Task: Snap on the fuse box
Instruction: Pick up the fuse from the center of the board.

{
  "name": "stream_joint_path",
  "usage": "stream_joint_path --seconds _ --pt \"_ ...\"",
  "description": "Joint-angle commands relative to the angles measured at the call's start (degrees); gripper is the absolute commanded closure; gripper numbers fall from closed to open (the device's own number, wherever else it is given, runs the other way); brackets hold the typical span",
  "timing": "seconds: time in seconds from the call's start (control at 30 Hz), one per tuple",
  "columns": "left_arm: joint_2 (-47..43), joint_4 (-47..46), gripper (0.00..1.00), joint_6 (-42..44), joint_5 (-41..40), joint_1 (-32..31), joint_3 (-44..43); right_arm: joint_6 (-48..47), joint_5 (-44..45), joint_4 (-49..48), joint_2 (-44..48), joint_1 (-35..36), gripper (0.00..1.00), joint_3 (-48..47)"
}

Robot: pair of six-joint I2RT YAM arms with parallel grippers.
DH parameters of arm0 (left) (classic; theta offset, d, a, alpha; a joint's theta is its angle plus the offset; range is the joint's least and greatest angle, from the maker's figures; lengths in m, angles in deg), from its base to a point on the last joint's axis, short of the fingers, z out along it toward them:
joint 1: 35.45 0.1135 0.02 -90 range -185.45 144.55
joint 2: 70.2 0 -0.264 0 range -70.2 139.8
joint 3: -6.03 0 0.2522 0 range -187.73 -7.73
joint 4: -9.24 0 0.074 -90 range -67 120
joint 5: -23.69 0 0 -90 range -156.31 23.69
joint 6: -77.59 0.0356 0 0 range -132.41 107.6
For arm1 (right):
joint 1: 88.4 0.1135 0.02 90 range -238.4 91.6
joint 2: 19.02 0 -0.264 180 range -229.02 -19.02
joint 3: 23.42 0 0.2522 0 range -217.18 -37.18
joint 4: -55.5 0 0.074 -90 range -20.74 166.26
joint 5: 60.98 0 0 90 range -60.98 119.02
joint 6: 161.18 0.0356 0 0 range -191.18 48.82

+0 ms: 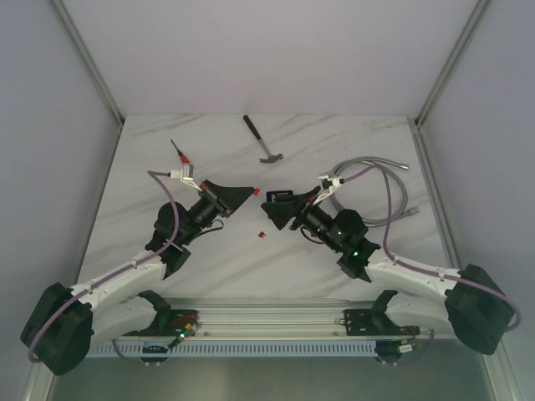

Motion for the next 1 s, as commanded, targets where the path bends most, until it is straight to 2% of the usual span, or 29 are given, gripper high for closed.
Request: stream_joint_path --seconds 0.0,0.13,0.53,0.97 --pt "-0.77 -8.64 1.0 -3.61 -4.35 -2.02 1.36 7.83 -1.31 -13.86 -2.52 0.0 0.28 1.3" --pt "-1.42 -9.76 1.0 -4.14 -6.38 -4.06 1.92 10.53 -0.84 -18.05 -3.43 -0.09 0.41 1.71" --pt "-1.6 -12.7 1.0 -6.62 -7.68 -6.48 2.94 15.15 -2.6 -27.39 -8.72 -0.54 0.5 0.78" --pt "-1.57 -13.79 1.0 -7.22 -8.29 -7.07 3.79 16.48 -5.79 -32.3 -10.7 -1.57 0.71 0.42"
